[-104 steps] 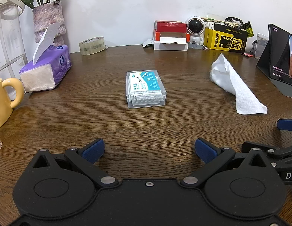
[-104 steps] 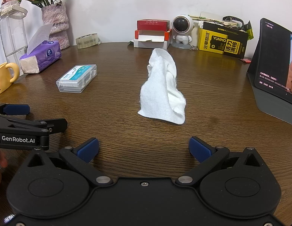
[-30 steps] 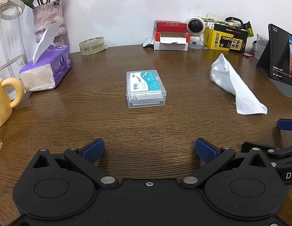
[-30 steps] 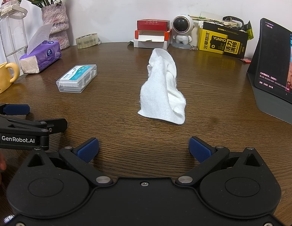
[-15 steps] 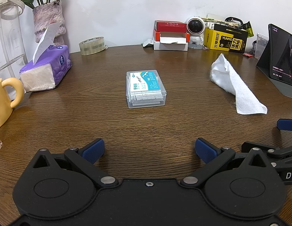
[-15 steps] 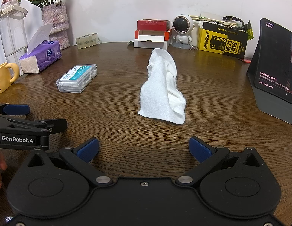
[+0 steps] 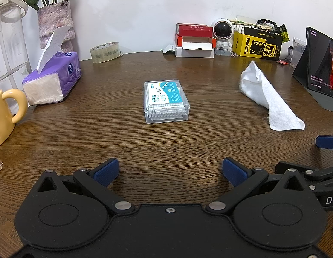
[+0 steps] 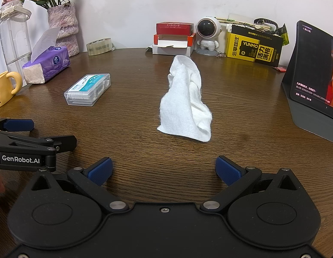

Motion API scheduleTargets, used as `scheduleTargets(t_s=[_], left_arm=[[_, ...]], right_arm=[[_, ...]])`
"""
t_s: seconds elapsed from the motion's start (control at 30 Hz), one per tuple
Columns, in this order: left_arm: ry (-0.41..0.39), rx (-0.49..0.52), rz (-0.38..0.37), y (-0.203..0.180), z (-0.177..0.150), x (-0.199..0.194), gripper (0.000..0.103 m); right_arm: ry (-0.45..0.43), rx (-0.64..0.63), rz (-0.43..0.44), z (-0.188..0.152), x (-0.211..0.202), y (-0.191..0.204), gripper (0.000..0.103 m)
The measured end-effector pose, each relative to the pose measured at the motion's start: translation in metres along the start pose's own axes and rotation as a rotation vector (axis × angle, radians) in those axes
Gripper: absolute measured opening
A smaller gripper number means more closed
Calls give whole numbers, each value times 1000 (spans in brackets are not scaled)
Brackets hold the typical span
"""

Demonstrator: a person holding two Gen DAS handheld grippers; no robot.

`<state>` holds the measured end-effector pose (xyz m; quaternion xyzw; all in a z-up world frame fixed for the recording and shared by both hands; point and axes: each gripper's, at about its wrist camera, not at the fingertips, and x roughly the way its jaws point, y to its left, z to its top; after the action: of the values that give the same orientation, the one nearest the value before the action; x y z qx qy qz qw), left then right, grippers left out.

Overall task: Clean container
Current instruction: 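Grasp the white cloth with the right gripper while the left gripper grasps the clear floss box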

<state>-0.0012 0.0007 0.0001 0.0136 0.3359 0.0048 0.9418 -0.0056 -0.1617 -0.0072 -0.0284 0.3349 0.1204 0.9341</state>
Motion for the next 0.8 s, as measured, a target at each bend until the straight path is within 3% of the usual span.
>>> scheduleTargets(t_s=[0.4, 0.5, 0.6, 0.8], left_arm=[[-2, 4, -10, -1, 2, 2, 103], [-43, 20, -11, -4, 14, 2, 103], [-59, 27, 14, -7, 32, 12, 103], [-1, -51, 60, -4, 56, 54, 99]], right_arm=[[-3, -8, 4, 1, 2, 0, 103], [-7, -21, 5, 9, 5, -3, 99], [-47, -23, -4, 35, 10, -9, 99], [-21, -44, -36, 75, 48, -17, 99]])
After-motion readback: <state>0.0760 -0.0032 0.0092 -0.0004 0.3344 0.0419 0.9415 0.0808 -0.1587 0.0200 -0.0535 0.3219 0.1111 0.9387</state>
